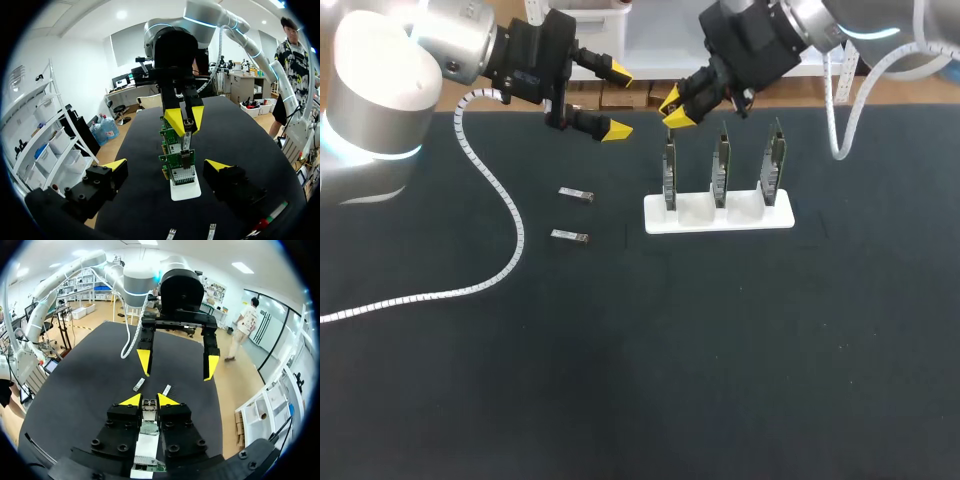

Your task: Pick up the optical module with the left hand, and insert it into the network port with the right hand.

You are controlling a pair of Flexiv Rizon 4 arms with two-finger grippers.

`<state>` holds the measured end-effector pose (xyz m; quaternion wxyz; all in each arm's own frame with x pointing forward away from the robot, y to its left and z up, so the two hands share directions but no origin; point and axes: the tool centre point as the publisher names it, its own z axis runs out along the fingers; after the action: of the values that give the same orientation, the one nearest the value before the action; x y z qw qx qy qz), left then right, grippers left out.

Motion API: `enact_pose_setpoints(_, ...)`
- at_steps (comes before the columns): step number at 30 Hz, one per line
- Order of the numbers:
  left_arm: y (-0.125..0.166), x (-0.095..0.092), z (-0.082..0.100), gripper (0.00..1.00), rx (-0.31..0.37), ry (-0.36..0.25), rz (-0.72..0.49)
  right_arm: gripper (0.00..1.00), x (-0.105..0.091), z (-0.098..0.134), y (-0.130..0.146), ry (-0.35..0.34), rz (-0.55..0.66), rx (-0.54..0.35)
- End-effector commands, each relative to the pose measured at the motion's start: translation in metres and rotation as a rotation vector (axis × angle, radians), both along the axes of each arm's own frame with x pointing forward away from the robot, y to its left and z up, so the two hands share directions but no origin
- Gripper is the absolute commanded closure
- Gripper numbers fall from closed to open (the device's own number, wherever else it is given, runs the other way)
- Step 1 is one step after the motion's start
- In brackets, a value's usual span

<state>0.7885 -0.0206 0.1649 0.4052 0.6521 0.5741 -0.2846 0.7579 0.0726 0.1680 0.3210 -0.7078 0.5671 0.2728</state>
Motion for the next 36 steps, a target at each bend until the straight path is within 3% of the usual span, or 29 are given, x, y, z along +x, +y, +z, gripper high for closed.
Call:
enact_pose_setpoints(1, -0.0004, 0.0018, 0.0004, 0.00, 0.005, 0.003, -0.003, 1.00, -0.0022, 0.0009, 0.0014, -0.008, -0.011, -0.003)
enact_pose_setpoints(36, -0.0004, 0.0018, 0.0004, 0.00, 0.005, 0.003, -0.003, 1.00, -0.0045, -0.0025, 0.0033, 0.003, -0.037, 0.025)
